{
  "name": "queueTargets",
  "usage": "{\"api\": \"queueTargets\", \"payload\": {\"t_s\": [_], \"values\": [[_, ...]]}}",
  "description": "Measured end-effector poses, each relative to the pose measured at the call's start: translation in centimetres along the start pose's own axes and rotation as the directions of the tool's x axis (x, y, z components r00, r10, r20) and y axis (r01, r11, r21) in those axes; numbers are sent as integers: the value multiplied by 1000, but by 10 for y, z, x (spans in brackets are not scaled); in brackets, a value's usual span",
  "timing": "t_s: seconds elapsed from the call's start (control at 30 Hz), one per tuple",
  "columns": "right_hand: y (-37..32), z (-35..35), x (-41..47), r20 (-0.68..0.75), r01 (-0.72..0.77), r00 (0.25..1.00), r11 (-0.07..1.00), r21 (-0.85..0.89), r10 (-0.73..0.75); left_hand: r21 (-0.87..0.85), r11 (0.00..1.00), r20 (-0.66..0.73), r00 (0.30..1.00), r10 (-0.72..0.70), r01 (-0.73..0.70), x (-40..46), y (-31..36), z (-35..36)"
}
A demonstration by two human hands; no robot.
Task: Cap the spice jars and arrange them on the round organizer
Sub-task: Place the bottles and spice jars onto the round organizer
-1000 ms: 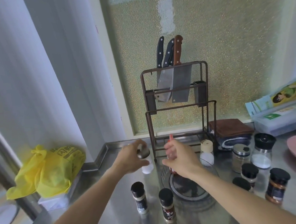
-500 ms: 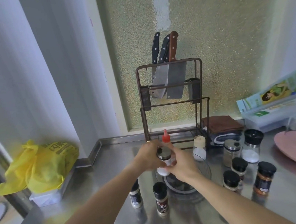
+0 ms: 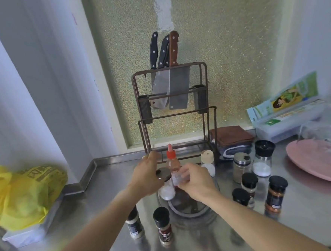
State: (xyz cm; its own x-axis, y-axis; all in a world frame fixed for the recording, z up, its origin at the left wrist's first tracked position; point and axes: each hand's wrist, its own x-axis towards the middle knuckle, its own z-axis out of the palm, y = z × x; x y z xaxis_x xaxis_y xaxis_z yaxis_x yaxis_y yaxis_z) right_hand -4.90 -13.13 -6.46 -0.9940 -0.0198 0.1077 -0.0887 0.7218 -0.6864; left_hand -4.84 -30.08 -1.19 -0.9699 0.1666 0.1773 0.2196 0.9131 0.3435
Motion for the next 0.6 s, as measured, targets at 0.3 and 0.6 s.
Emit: {"api": "queueTargets", "payload": {"t_s": [0.3,0.6], "values": [[44,-91,44,-85,-161,985,978,-135,151,-71,991,75,990,121,-116,43,91,20],[65,-62,99,82,-185,973,942,-280,215,-210,954,314,939,-143,215,107,108,86]]}}
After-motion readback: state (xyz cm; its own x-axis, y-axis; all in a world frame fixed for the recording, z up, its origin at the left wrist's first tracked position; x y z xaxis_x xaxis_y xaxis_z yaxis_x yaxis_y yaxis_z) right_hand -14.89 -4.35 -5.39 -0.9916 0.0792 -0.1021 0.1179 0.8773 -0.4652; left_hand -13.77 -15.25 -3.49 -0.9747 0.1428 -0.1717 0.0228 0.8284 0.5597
